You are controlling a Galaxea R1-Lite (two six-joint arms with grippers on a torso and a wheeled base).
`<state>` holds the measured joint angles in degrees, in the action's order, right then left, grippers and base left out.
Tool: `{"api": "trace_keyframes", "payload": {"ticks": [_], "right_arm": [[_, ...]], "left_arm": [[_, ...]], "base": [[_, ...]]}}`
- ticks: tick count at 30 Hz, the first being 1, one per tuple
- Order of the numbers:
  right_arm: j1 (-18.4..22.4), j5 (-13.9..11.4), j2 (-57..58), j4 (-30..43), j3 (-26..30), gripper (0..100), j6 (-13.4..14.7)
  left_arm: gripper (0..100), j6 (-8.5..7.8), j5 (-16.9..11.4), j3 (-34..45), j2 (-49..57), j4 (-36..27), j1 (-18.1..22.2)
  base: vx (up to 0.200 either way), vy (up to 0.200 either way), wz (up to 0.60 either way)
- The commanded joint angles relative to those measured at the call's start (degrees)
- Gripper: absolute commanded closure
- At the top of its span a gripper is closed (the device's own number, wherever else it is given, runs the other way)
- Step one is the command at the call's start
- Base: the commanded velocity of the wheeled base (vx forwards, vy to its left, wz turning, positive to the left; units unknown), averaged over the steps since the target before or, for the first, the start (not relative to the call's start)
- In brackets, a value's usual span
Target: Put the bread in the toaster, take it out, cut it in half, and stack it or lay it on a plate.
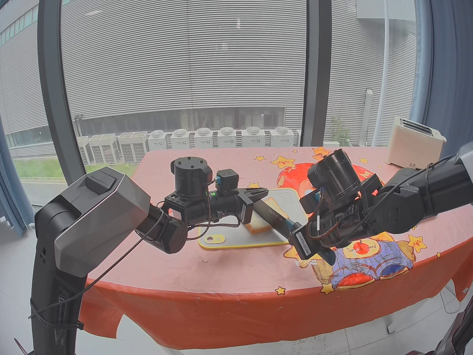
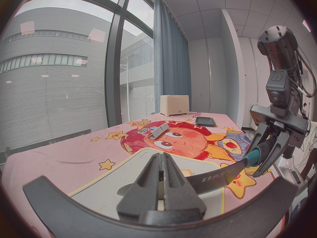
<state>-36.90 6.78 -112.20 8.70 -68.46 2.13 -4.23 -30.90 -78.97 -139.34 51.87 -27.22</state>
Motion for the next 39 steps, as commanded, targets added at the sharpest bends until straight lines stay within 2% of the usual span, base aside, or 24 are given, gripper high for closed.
{"api": "trace_keyframes", "payload": {"ticks": [1, 39], "right_arm": [[-0.01, -0.01, 0.05, 0.0, 0.17, 100, -0.02], [0.07, -0.01, -0.83, 0.0, 0.08, 100, 0.68]], "left_arm": [[100, 0.01, -0.03, -0.39, 0.56, 0.25, 0.06], [100, -0.43, 0.14, -0.39, -2.08, -0.37, -0.2]], "base": [[0.0, 0.0, 0.0], [0.0, 0.0, 0.0]]}}
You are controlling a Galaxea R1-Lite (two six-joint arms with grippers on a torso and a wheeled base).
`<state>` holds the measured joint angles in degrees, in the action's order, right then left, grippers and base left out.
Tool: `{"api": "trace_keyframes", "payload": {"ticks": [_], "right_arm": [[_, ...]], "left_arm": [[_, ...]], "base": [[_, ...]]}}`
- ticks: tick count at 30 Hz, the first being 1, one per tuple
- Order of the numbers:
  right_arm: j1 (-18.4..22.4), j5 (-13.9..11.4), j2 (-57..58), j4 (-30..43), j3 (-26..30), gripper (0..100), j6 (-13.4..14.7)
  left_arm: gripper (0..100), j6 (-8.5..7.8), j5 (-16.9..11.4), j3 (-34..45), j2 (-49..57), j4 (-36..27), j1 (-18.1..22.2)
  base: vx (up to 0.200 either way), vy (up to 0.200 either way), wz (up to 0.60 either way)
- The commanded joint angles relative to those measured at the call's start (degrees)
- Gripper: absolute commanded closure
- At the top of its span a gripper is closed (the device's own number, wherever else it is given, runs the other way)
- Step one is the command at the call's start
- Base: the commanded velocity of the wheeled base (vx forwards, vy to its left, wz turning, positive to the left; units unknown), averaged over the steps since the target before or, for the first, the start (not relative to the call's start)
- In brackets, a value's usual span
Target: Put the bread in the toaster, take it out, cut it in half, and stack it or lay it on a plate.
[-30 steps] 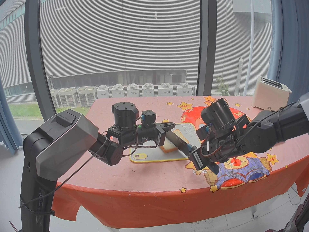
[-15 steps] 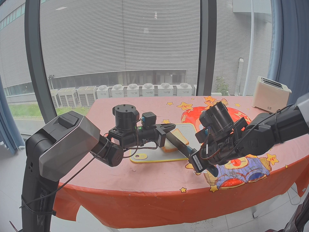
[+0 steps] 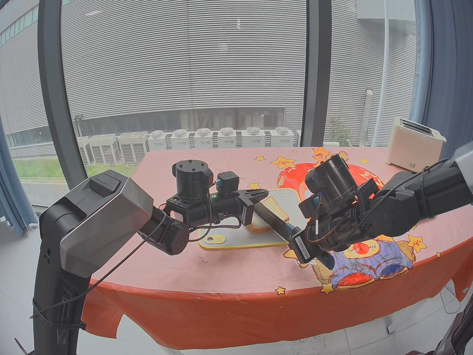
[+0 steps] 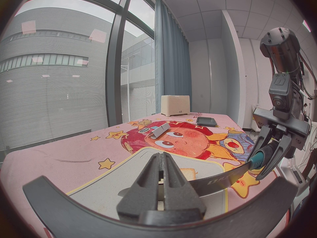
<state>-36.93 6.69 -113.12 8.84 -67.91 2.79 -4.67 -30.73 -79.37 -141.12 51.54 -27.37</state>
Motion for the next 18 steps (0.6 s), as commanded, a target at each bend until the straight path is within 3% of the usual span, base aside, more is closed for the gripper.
{"api": "trace_keyframes", "payload": {"ticks": [1, 18], "right_arm": [[0.19, 0.07, 0.18, -0.14, -0.55, 100, 0.02], [0.98, -0.01, -0.53, -0.14, -0.03, 100, 0.02]], "left_arm": [[100, 0.01, -0.03, 0.01, -0.3, -0.04, -0.05], [100, -0.6, 0.15, 0.18, -0.03, 0.75, -0.41]], "base": [[0.0, 0.0, 0.0], [0.0, 0.0, 0.0]]}}
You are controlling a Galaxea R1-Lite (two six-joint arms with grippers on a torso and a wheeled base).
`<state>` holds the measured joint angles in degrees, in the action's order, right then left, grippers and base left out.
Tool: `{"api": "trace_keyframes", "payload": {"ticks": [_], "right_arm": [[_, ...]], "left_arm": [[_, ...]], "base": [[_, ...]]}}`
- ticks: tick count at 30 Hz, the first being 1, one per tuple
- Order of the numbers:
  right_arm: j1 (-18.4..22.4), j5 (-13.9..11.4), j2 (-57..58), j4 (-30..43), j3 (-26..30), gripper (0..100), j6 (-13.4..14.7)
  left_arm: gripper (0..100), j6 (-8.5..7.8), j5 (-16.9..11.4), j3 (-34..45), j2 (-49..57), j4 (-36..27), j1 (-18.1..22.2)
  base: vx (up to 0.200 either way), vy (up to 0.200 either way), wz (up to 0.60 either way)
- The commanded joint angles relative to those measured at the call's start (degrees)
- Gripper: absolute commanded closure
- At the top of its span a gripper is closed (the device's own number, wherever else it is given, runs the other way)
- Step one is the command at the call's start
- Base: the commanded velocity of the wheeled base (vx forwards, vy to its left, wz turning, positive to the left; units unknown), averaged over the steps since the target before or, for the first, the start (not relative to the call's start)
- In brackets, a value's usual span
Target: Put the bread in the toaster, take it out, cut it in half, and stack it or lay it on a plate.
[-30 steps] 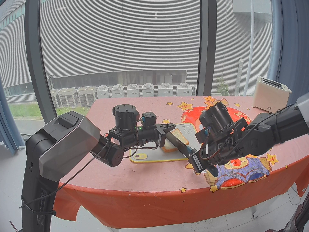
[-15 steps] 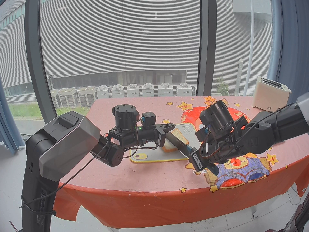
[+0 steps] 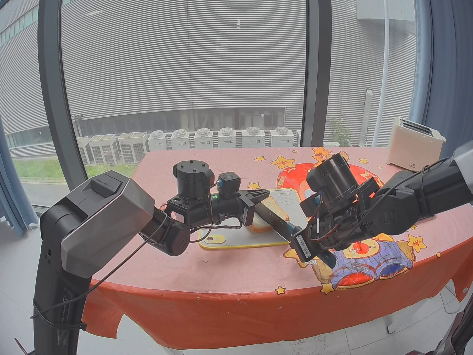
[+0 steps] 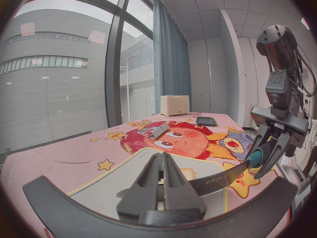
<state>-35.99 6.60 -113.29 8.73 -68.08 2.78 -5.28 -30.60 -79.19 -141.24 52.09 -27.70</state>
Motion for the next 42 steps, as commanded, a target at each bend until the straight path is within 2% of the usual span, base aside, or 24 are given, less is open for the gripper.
{"api": "trace_keyframes", "payload": {"ticks": [1, 13, 22, 29, 36, 42], "right_arm": [[0.04, 0.08, -0.53, -0.03, 0.14, 100, 0.03], [0.04, 0.08, -0.53, -0.03, -2.84, 100, 0.03], [0.04, 0.17, -1.32, -0.03, 0.23, 100, 0.03], [0.13, 0.17, -0.97, -0.03, -2.32, 100, -0.05], [0.13, 0.17, -0.88, -0.03, -2.4, 100, 0.03], [0.22, 0.08, -1.32, -0.03, 0.58, 100, 0.03]], "left_arm": [[100, 0.01, 0.01, 0.09, 0.09, 0.29, -0.08], [100, -0.08, 0.01, 0.09, -0.35, -0.41, 0.1], [100, -0.08, 0.01, 0.26, 1.05, 0.29, 0.19], [100, -0.08, 0.01, 0.97, 1.85, 0.2, 0.19], [100, -0.08, 0.01, 0.09, 0.44, -0.32, 0.36], [100, -0.08, 0.01, 0.26, 0.88, 0.2, 0.28]], "base": [[0.0, 0.0, 0.0], [0.0, 0.0, 0.0], [0.0, 0.0, 0.0], [0.0, 0.0, 0.0], [0.0, 0.0, 0.0], [0.0, 0.0, 0.0]]}}
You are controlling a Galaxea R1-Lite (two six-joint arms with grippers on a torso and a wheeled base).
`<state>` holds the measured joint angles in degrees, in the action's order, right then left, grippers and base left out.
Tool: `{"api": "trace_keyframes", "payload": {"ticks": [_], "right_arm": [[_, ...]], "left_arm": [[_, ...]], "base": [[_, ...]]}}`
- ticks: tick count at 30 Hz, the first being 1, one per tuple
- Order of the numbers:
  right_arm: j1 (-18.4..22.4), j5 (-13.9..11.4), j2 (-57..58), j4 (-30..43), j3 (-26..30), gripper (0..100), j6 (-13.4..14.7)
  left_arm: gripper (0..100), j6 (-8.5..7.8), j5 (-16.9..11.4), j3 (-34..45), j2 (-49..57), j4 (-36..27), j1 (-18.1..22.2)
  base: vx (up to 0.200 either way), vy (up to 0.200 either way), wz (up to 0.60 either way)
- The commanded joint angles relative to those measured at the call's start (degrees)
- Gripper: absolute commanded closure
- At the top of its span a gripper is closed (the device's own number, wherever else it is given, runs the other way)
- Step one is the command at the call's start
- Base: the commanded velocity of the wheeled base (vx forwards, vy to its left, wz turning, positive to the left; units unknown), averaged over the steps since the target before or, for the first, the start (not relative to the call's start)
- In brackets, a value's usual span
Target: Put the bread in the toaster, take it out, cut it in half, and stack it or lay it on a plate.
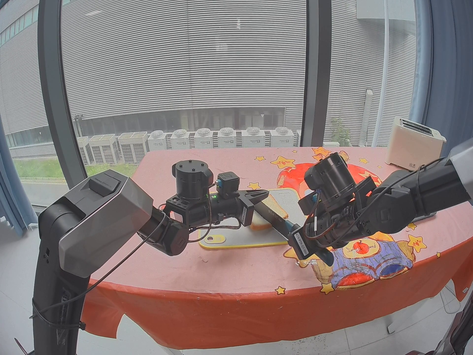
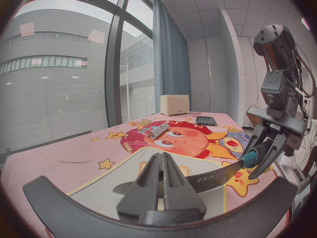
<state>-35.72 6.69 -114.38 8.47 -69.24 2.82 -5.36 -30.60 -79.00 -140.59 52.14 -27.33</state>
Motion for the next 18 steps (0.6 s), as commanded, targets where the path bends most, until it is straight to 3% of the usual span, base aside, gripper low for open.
{"api": "trace_keyframes", "payload": {"ticks": [1, 10, 18], "right_arm": [[-0.05, -0.01, -0.23, 0.23, 2.01, 100, 0.0], [-0.14, 0.07, 0.39, 0.23, -1.07, 100, 0.0], [-0.05, -0.01, -0.14, 0.23, 0.42, 100, 0.08]], "left_arm": [[100, 0.0, 0.01, 0.16, 0.32, 0.24, -0.09], [100, 0.0, 0.01, 0.16, 0.06, 0.24, -0.09], [100, 0.0, 0.01, 0.25, 0.14, 0.51, -0.09]], "base": [[0.0, 0.0, 0.0], [0.0, 0.0, 0.0], [0.0, 0.0, 0.0]]}}
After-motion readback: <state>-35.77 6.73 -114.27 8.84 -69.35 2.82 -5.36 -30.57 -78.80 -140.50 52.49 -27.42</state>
